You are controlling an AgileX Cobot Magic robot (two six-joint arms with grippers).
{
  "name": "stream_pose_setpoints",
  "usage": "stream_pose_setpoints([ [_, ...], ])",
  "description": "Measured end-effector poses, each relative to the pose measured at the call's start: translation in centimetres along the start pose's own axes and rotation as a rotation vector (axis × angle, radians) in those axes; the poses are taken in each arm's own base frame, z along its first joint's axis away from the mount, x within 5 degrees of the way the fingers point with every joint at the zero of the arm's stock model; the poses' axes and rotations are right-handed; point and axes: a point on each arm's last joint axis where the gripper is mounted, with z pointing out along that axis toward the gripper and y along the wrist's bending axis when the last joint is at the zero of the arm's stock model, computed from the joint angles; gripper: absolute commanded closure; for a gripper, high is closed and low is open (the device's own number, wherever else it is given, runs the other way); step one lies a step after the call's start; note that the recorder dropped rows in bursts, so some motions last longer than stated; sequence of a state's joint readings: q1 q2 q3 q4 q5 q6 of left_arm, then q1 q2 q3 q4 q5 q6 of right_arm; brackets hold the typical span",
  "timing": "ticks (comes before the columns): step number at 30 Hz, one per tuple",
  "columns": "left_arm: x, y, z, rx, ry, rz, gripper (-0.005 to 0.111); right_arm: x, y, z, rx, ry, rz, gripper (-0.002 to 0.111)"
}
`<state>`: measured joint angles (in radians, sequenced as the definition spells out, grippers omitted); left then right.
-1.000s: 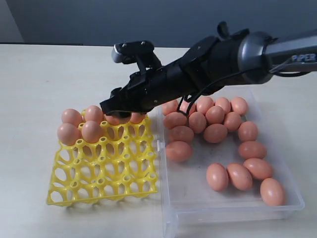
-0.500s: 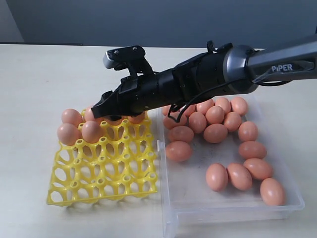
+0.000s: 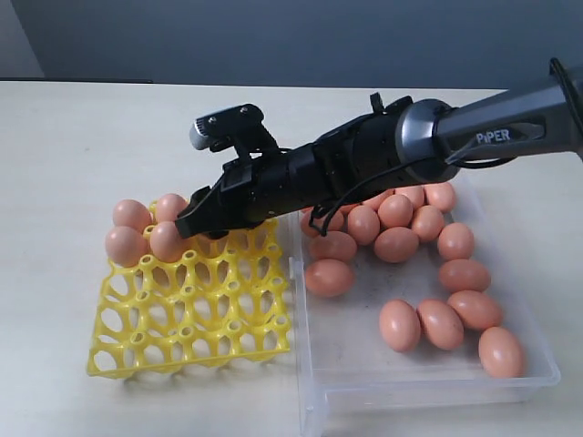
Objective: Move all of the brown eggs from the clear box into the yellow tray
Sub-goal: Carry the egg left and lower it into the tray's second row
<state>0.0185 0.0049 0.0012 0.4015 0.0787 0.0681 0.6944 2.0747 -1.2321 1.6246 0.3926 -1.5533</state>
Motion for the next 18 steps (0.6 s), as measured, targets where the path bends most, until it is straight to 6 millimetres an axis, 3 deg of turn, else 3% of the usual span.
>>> stream_pose_setpoints([
  [5, 0.00, 0.00, 0.00, 0.000, 0.000, 0.000, 0.106, 0.07, 0.16, 0.11, -0.003, 0.003, -0.030, 0.077],
  [18, 0.00, 0.00, 0.00, 0.000, 0.000, 0.000, 0.106, 0.09, 0.50, 0.14, -0.032, 0.003, -0.059, 0.077],
])
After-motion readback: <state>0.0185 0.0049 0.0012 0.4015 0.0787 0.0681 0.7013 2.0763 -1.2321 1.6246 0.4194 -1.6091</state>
